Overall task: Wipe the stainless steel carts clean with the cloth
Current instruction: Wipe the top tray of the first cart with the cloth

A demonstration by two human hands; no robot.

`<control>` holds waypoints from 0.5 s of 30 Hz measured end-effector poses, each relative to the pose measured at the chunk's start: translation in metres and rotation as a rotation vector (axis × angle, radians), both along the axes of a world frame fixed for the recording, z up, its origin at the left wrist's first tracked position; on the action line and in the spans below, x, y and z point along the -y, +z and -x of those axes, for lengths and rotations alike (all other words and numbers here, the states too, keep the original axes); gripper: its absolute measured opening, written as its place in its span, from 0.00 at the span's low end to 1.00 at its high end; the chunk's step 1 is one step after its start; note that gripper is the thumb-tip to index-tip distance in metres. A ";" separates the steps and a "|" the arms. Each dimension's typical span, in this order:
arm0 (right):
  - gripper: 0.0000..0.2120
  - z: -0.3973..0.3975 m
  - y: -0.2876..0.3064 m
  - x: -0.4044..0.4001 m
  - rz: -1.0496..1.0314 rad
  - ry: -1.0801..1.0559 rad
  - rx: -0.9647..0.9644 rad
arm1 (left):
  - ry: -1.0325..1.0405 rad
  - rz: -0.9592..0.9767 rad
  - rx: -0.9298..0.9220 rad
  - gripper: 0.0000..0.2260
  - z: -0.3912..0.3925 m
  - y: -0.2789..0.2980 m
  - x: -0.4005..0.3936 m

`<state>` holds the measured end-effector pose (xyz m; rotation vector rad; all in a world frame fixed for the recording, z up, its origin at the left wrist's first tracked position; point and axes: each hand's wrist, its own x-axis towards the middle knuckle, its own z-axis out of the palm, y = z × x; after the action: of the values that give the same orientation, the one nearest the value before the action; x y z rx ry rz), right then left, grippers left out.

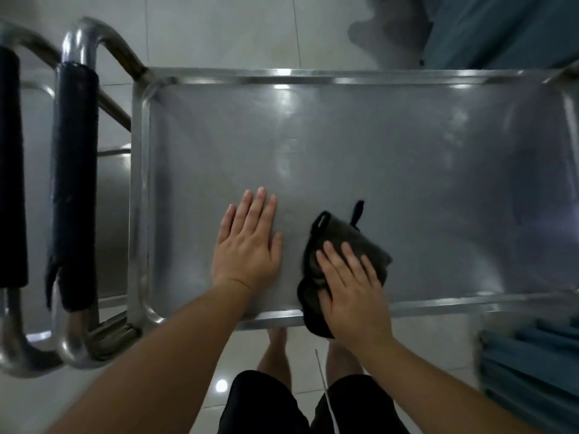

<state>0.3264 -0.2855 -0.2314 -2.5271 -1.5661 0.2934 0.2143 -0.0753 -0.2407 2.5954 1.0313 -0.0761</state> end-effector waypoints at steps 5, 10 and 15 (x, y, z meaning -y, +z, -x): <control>0.23 0.027 0.019 0.018 0.064 -0.016 0.000 | -0.004 0.183 -0.038 0.33 0.001 0.026 -0.008; 0.14 0.019 0.049 0.002 0.084 0.012 0.042 | -0.080 0.282 -0.164 0.37 -0.005 0.062 -0.025; 0.04 0.024 0.078 -0.009 0.310 0.072 -0.011 | -0.122 0.347 -0.280 0.32 0.027 0.089 0.014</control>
<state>0.3021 -0.2767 -0.1536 -2.6873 -1.7289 0.6014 0.1874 -0.0894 -0.1522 2.3644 0.8552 -0.6078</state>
